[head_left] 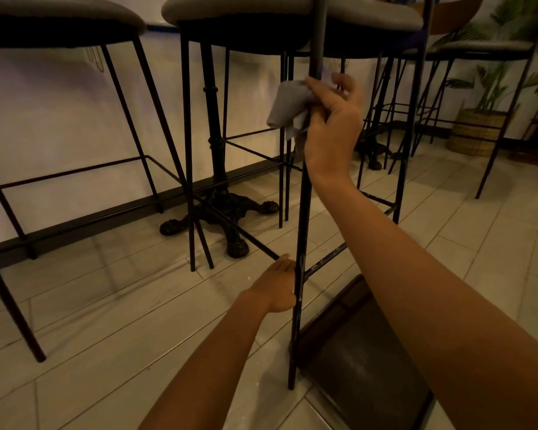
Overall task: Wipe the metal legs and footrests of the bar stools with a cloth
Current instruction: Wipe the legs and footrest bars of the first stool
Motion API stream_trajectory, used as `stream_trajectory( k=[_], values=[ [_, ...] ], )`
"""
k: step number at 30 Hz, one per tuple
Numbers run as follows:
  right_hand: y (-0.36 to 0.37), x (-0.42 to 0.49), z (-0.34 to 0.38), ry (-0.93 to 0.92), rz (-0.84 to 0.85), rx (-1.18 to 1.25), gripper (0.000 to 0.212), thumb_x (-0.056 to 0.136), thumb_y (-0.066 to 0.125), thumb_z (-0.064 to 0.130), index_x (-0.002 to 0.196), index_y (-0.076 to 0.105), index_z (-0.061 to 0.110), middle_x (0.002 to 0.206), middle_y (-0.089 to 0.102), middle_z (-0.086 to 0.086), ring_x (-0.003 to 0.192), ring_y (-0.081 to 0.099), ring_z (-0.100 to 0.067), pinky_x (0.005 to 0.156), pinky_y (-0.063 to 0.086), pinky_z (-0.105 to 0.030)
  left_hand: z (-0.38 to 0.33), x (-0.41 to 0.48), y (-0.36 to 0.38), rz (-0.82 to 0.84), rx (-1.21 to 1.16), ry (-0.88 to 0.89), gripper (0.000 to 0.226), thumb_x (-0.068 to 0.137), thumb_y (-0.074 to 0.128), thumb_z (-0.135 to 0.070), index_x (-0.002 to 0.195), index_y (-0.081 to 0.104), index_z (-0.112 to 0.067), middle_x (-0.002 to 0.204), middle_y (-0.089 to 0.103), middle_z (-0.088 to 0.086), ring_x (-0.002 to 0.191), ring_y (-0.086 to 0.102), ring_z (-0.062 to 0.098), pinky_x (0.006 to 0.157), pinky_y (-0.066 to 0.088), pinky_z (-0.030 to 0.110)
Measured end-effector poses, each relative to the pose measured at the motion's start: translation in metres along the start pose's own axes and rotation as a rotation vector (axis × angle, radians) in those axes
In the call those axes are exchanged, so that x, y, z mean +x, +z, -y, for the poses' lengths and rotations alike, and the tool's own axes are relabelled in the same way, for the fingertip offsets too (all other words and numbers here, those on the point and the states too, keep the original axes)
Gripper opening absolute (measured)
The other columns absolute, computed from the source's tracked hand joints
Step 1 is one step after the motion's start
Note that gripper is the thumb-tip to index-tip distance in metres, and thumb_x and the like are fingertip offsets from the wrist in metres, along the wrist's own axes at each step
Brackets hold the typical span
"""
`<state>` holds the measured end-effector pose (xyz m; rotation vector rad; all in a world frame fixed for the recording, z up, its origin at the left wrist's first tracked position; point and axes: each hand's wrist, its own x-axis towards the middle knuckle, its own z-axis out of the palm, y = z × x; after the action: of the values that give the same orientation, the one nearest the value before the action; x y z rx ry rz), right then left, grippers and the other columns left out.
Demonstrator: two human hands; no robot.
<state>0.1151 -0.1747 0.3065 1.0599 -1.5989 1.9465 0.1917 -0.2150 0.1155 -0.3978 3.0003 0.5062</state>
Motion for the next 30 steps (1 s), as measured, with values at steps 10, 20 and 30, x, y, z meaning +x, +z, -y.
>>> stream_trajectory(
  k=[10,20,30],
  values=[
    [0.002,0.013,0.003,-0.056,-0.095,-0.024,0.031,0.088,0.048,-0.003,0.117,0.059,0.002,0.109,0.042,-0.001,0.099,0.045,-0.006,0.090,0.040,-0.004,0.000,-0.002,0.001,-0.006,0.013,0.005,0.070,0.090,0.049,-0.014,0.147,0.009,-0.007,0.157,0.007,0.009,0.146,-0.007,0.021,0.118,0.003,0.031],
    [-0.008,-0.025,-0.013,-0.028,-0.021,-0.069,0.026,0.087,0.052,-0.002,0.111,0.063,0.002,0.114,0.047,-0.010,0.094,0.047,-0.003,0.090,0.039,-0.002,0.000,-0.003,0.002,-0.017,-0.012,-0.002,0.068,0.089,0.049,-0.013,0.146,0.012,-0.006,0.157,0.008,0.010,0.146,-0.006,0.020,0.120,0.004,0.032],
    [-0.011,-0.021,-0.014,-0.052,-0.019,-0.149,0.027,0.087,0.051,-0.003,0.107,0.066,0.005,0.115,0.049,-0.015,0.103,0.043,-0.006,0.091,0.038,-0.002,-0.003,-0.003,0.001,-0.014,0.019,-0.019,0.068,0.090,0.048,-0.014,0.147,0.010,-0.005,0.156,0.008,0.010,0.146,-0.007,0.021,0.118,0.003,0.031]
  ],
)
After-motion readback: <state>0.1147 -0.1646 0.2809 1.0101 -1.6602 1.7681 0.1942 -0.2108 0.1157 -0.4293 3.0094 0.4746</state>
